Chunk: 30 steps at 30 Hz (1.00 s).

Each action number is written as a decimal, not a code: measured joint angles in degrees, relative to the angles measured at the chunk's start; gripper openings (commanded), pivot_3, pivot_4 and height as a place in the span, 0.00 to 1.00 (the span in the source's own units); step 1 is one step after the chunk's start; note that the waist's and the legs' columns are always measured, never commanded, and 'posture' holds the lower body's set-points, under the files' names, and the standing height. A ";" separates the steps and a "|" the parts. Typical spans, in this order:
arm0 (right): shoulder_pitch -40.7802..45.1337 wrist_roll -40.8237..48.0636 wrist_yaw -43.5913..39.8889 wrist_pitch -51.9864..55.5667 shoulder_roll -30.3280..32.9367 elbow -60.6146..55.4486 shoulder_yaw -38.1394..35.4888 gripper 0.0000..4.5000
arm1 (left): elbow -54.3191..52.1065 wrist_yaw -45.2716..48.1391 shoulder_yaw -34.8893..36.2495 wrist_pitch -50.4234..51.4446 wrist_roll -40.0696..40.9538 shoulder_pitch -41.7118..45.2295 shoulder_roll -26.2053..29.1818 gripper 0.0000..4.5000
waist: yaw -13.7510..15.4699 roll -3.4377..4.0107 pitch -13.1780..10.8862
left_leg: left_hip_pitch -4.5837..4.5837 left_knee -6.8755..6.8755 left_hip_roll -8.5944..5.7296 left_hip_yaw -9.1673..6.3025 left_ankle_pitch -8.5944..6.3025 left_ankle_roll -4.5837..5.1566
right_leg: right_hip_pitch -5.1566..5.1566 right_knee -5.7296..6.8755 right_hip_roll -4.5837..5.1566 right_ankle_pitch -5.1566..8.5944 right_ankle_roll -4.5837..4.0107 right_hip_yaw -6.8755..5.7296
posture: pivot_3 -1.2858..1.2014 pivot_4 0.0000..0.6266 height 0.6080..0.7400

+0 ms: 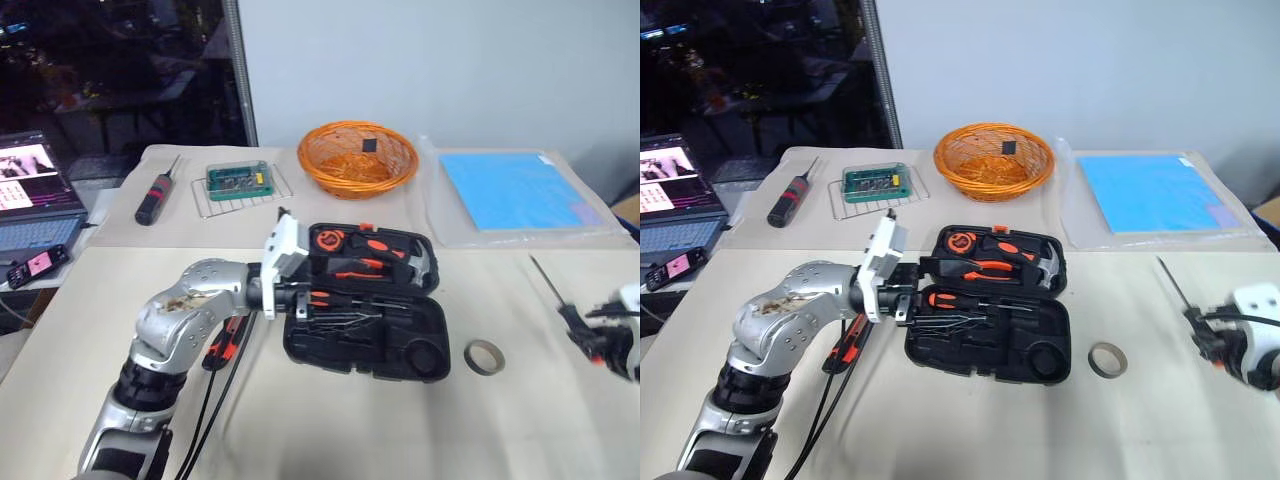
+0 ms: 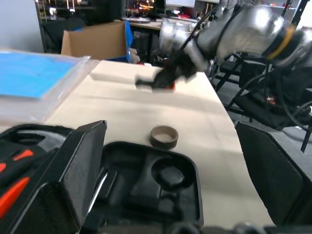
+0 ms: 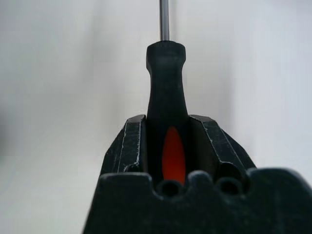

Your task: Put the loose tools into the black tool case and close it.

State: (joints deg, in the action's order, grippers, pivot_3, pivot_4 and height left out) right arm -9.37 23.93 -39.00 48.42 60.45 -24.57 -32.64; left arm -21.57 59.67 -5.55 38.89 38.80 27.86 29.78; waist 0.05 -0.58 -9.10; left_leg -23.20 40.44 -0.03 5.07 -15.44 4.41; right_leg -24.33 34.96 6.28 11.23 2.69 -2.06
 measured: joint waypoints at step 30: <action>39.05 -20.43 -27.11 -25.23 -7.51 17.63 52.09 0.71 | -7.36 4.27 18.09 -3.59 7.27 -25.58 16.91 1.00 | 0.67 -0.66 -0.47 | -0.37 -0.01 0.03 0.08 0.14 -0.38 | -0.55 0.09 0.18 -0.11 -1.14 -0.28 | 0.52 0.24 1.00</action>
State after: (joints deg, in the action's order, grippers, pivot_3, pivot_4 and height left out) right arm 29.68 3.49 -66.12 23.18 52.95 -6.94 19.46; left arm -28.93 63.94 12.54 35.31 46.07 2.28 46.69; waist 0.72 -1.24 -9.57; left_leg -23.58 40.43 0.00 5.16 -15.30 4.02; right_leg -24.87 35.05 6.46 11.12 1.55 -2.34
